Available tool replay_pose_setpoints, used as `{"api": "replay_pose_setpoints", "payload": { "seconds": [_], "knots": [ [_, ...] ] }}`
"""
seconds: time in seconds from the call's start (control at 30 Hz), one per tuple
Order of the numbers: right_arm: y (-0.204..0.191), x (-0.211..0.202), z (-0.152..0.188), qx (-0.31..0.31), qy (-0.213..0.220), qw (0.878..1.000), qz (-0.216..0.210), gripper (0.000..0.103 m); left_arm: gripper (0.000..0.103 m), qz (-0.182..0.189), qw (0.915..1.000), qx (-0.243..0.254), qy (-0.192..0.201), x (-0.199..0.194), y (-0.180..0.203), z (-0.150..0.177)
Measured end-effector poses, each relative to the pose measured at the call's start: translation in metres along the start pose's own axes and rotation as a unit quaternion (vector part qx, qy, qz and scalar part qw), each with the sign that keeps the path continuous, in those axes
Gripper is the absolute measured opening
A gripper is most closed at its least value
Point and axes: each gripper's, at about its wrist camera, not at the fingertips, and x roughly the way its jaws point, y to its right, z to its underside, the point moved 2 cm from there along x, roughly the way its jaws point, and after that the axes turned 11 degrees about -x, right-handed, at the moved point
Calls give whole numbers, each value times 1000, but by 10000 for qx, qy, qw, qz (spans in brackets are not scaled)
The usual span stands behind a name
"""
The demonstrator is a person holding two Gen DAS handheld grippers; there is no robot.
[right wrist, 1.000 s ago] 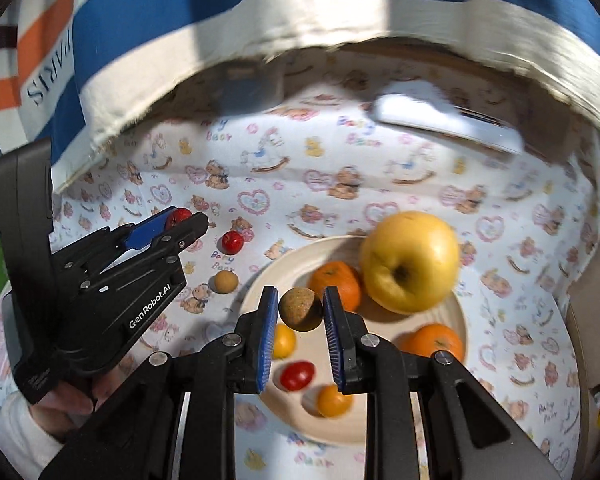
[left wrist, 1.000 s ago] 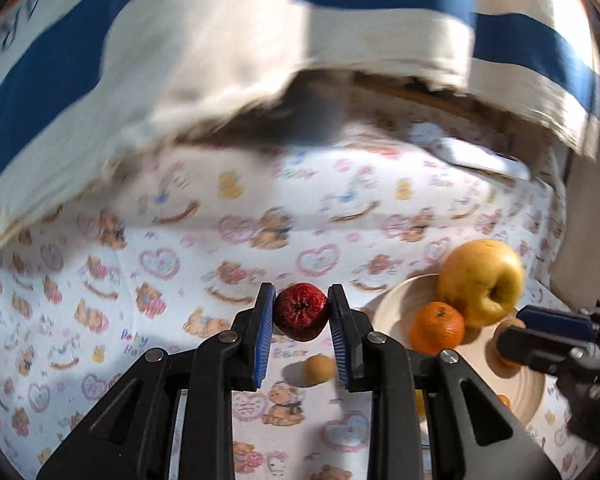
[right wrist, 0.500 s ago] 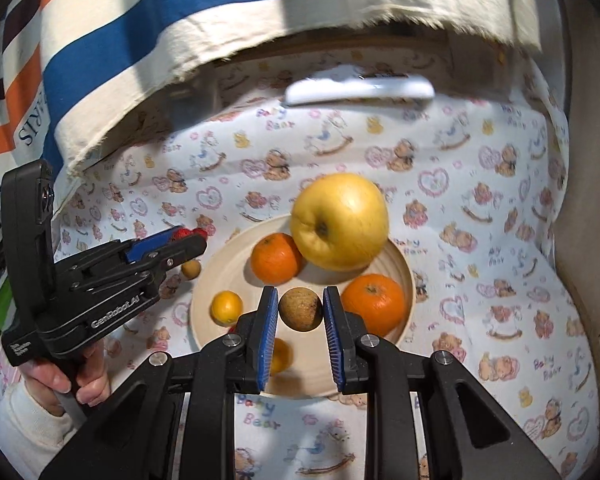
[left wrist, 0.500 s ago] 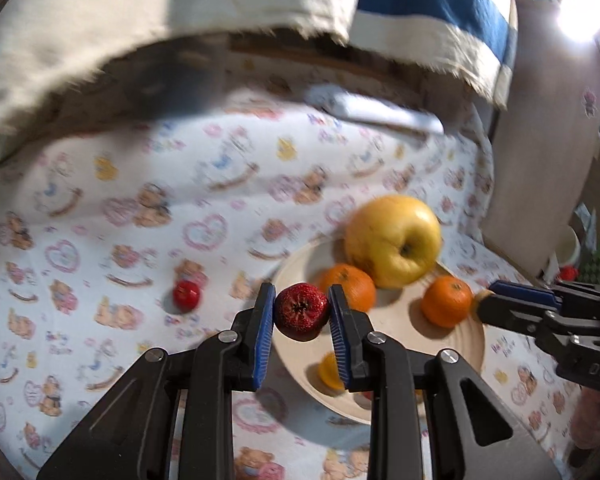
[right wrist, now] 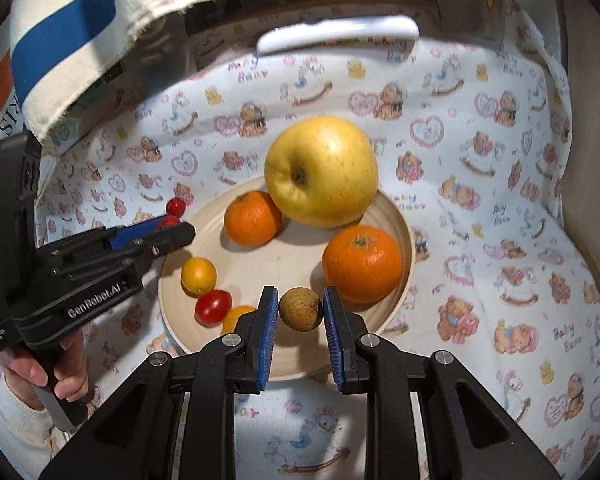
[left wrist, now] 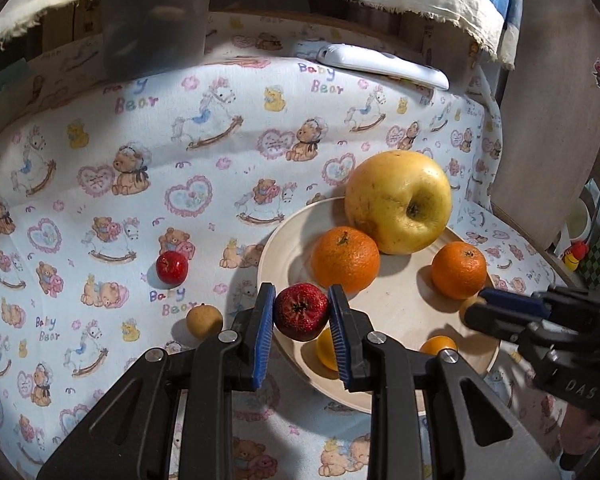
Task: Organize fruits
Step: 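Set the red fruit on the plate with left tool while right tool carries brown fruit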
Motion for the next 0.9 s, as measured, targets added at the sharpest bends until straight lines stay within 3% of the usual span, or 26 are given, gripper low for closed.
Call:
{"api": "replay_pose_setpoints", "payload": {
  "seconds": [0.73, 0.8, 0.9],
  "knots": [
    [-1, 11, 4, -95, -169, 9998, 47, 24, 26, -184, 9996, 193, -25, 7, 1, 2],
    [-1, 11, 4, -79, -170, 9998, -6, 24, 32, -194, 9996, 198, 19, 5, 0, 2],
    [-1, 9, 4, -38, -160, 9998, -102, 24, 33, -166, 9996, 196, 99, 1, 0, 1]
  ]
}}
